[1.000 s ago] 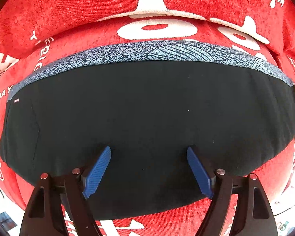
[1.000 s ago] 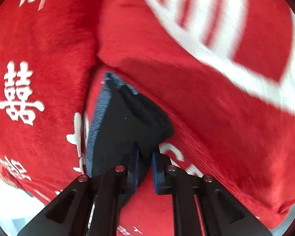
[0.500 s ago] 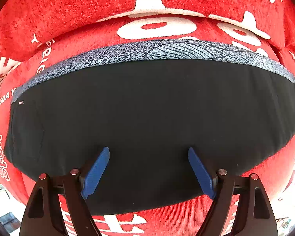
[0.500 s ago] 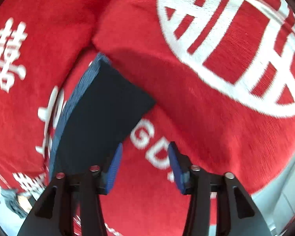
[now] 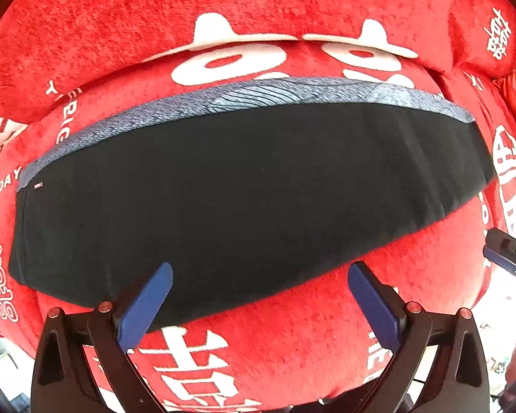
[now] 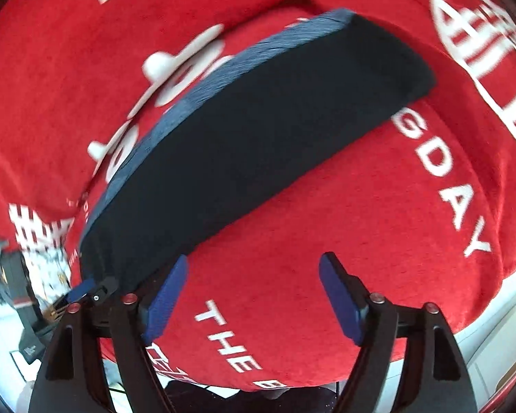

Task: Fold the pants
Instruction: 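Open the right gripper and withdraw it from the folded trousers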

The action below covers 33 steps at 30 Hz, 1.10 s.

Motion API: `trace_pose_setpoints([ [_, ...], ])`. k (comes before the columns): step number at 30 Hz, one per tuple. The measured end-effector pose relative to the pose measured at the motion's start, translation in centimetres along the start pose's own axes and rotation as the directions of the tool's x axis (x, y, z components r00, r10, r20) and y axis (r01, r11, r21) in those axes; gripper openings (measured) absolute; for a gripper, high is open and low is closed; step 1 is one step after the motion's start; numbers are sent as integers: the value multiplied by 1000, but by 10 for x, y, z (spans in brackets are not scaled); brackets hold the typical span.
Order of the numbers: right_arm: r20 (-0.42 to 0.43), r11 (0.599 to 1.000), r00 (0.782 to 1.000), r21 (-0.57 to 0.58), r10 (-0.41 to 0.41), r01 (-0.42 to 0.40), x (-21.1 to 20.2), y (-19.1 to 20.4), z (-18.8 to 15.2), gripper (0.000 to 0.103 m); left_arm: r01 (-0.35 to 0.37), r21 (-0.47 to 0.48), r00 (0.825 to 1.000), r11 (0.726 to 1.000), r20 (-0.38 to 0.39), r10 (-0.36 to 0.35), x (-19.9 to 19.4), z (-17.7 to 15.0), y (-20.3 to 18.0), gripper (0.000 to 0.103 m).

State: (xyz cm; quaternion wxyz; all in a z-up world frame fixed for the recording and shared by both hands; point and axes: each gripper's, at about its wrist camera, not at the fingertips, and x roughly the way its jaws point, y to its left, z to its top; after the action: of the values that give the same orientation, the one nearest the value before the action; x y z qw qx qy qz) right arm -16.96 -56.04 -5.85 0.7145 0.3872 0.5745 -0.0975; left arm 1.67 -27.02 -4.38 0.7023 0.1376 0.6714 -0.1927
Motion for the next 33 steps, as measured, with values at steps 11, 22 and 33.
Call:
trace_pose_setpoints([
  [11,-16,992,997,-98,-78,76,8,25,-16,86,0,43,999,999,-36,1,1,-4,-21,102],
  [22,-106,997,993,-49,-59,54,10,-24,19,86,-35,33,996,999,-77,38,12,19,-76,102],
  [33,-87,995,995,83,54,-46,-8,-97,77,86,-59,47,995,997,-75,62,19,51,-134,102],
])
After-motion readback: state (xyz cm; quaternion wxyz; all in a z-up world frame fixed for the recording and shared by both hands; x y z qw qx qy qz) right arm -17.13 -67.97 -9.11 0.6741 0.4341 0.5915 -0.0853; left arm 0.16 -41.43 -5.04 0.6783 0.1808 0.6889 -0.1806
